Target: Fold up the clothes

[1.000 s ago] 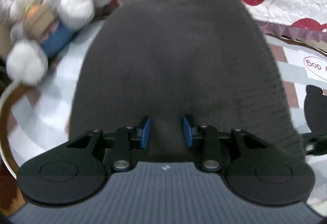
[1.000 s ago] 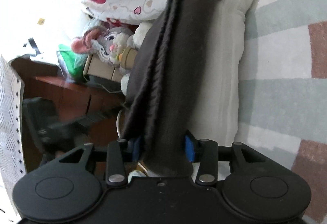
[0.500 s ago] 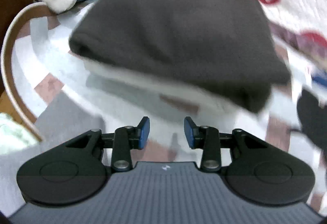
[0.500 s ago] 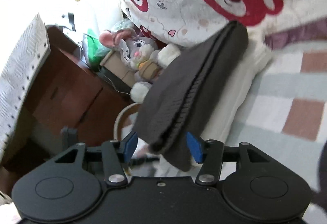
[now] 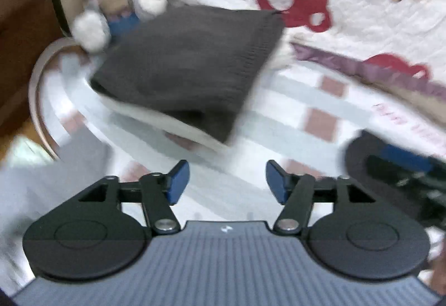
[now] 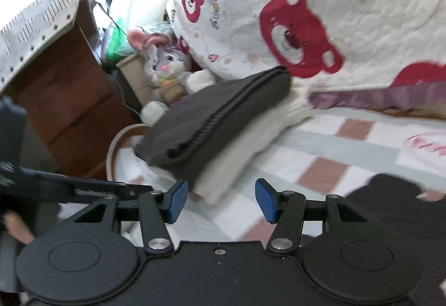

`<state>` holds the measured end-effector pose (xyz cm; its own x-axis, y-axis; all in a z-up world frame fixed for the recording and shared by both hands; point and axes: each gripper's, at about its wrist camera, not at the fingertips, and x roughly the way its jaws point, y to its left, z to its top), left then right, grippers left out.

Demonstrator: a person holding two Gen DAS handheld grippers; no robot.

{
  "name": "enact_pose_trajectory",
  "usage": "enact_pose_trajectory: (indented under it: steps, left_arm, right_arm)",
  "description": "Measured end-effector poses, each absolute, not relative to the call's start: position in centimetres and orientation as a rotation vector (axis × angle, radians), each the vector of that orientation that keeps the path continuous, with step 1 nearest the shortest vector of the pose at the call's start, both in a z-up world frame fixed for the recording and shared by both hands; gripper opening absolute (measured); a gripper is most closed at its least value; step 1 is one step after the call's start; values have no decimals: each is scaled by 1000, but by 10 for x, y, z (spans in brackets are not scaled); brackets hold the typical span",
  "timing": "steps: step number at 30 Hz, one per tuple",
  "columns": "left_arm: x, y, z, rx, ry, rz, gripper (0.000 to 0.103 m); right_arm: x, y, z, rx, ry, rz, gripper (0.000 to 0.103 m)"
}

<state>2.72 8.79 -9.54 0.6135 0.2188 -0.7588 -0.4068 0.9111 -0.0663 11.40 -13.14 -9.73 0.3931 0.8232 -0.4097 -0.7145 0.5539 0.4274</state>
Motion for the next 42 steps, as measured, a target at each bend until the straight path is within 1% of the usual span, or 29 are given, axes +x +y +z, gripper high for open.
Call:
enact_pose_trajectory:
  steps: [3, 5, 7, 9, 11, 14, 20, 22, 26, 30, 34, 42]
  left_arm:
    - [15, 61, -91, -300, 834, 334, 68]
    - [4, 42, -86, -281, 822, 366, 74]
    - [-7, 23, -82, -246, 826, 446, 83]
    - [-16, 7, -79, -247, 828, 474, 83]
    - [-32, -11, -73, -246, 762, 455, 83]
    - [-51, -39, -70, -208, 702, 435, 89]
    - [-76, -79, -82, -216, 753, 405, 91]
    - [-79, -89, -87, -213, 789, 392, 97]
    - [-83, -107, -91, -204, 827, 404, 98]
    - [-85, -119, -89, -165, 818, 424, 98]
    - [-92, -130, -88, -104, 780, 444, 98]
    - [-94, -138, -89, -107, 796, 393, 98]
  right_arm:
    - [105, -157, -88, 164, 620, 959, 60]
    - [96, -176, -82, 156, 612, 940, 60]
    - [87, -195, -75, 159, 597, 935, 60]
    - [79, -214, -68, 167, 579, 930, 61]
    - [73, -232, -64, 173, 583, 915, 61]
    - [63, -249, -63, 117, 609, 914, 60]
    - [34, -279, -54, 82, 631, 829, 61]
    - [23, -286, -50, 53, 626, 804, 61]
    - [5, -292, -41, -35, 606, 775, 61]
    - [-5, -293, -39, -74, 609, 759, 61]
    - [-9, -292, -40, -90, 625, 742, 61]
    - [-9, -292, -43, -98, 642, 726, 61]
